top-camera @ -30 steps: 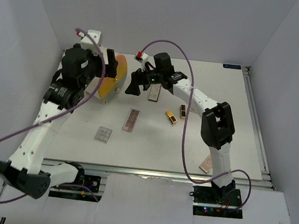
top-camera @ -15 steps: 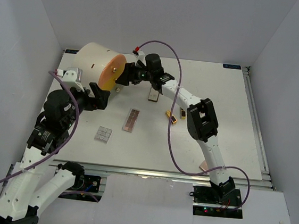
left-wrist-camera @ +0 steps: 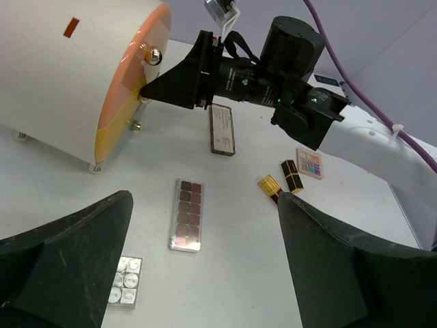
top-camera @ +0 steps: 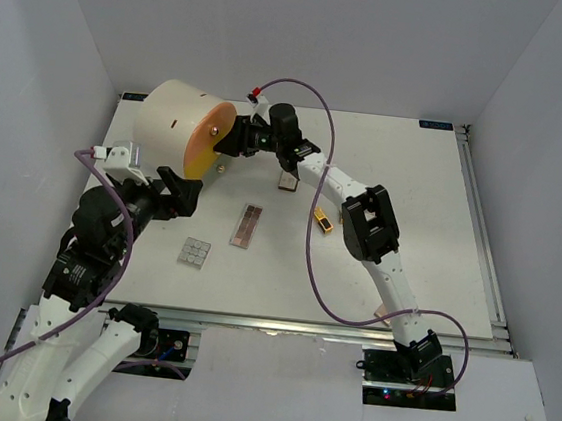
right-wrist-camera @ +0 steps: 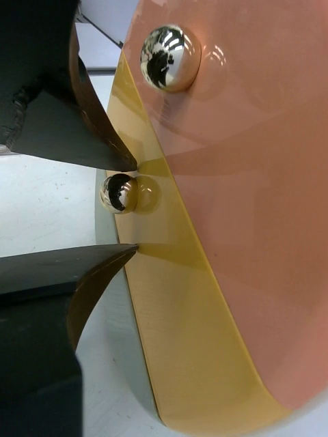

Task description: Organize the makeup

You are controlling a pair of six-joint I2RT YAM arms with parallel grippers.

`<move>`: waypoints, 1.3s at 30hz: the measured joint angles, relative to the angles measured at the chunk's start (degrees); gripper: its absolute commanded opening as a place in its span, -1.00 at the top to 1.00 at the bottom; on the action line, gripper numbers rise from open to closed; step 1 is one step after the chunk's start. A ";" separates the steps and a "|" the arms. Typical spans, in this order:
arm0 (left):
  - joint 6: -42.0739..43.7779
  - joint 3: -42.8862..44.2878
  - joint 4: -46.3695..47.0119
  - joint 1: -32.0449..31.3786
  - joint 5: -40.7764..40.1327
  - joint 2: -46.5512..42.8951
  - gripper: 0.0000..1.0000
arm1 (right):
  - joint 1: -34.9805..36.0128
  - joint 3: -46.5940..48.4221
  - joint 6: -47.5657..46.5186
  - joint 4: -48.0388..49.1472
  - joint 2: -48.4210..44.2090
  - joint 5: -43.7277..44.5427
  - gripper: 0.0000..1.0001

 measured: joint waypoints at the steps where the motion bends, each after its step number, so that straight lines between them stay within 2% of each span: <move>1: -0.15 -0.27 -0.05 0.00 0.00 -0.11 -0.96 | 0.01 0.01 0.27 0.07 0.20 -0.01 0.00; 13: -1.66 -2.05 -1.27 0.00 1.19 -0.88 -0.96 | 0.44 0.03 1.74 0.82 0.29 -0.53 0.46; 19: -2.16 -3.46 -1.42 0.00 1.46 -0.93 -0.96 | 0.19 -2.68 1.96 2.54 -0.84 -1.16 0.53; 24: -2.16 -4.64 -1.36 0.00 1.26 -0.65 -0.96 | -0.59 -11.25 1.52 3.17 -6.52 -2.11 0.54; 34: -1.73 -4.93 -0.31 0.00 1.22 4.29 -0.96 | -4.04 -34.90 -1.39 5.26 -22.29 -5.80 0.55; 36: -1.27 -4.86 0.10 0.00 1.24 6.23 -0.96 | -4.71 -37.82 -1.80 5.77 -24.17 -6.59 0.52; 38: -0.81 -4.83 0.50 0.00 1.29 8.07 -0.96 | -5.20 -40.09 -2.37 6.12 -25.73 -7.25 0.32; 39: -0.59 -4.83 0.67 0.00 1.35 8.88 -0.96 | -5.38 -40.94 -2.70 6.17 -26.33 -7.59 -0.13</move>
